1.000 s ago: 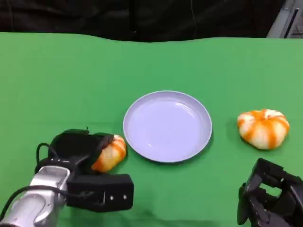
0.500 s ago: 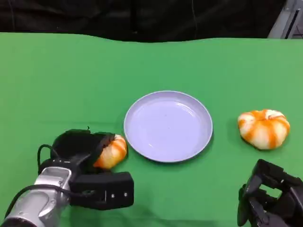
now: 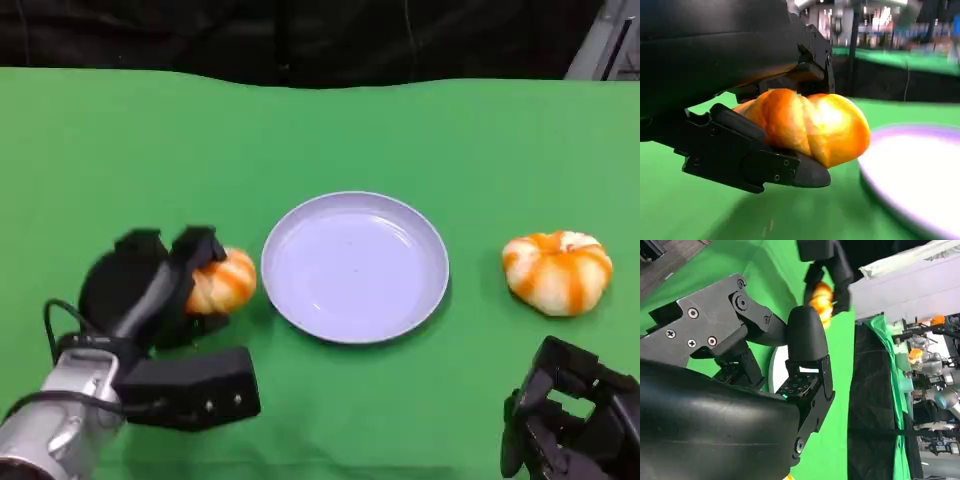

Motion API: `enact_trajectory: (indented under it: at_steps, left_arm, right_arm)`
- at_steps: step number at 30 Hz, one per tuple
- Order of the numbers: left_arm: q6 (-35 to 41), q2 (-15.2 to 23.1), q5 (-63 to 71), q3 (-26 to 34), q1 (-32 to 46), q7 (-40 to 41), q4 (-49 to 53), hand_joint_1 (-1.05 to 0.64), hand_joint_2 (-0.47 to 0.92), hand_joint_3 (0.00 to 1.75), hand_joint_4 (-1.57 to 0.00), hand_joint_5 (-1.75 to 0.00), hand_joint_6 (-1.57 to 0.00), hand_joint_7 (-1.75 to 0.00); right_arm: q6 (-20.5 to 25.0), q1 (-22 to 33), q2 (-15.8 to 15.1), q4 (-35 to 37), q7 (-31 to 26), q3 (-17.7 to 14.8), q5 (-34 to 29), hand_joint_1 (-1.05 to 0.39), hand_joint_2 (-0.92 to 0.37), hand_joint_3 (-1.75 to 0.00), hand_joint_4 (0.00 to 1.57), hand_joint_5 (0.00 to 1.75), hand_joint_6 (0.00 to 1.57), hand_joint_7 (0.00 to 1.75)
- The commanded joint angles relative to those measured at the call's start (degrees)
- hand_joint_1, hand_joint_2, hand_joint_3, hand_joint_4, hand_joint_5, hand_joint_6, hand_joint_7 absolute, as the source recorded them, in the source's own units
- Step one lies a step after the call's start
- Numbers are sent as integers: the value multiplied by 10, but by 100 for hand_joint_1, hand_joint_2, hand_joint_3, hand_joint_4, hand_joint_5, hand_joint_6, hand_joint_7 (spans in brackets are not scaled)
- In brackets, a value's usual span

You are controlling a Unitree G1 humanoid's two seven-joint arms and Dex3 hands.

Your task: Grasp the bread from the table and place it into the plate.

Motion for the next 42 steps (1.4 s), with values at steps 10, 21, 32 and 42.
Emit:
enact_trajectory:
  at_steps: [10, 21, 32, 42]
  left_arm:
    - [53, -20, 15, -1, 13, -70, -190, -22, 92, 31, -60, -175, -57, -155]
    - [73, -88, 14, -35, -77, -106, -78, -15, 92, 20, -83, -123, -111, -40]
    - [53, -155, 1, -57, -192, -78, 137, -19, 92, 21, -68, -152, -94, -51]
    - [70, -116, 18, -104, -186, -244, 91, -94, 92, 58, -2, -1, -10, 0]
  right_arm:
    - [-7, 0, -4, 2, 2, -7, 2, -16, -62, -109, 90, 175, 76, 163]
    - [0, 3, -2, -7, -4, -2, 0, -17, -62, -107, 90, 175, 76, 163]
    - [-4, 7, 3, -10, -4, 4, 2, -16, -61, -108, 90, 175, 77, 162]
    - [2, 8, 3, -16, -8, 6, 2, -16, -62, -107, 90, 175, 77, 162]
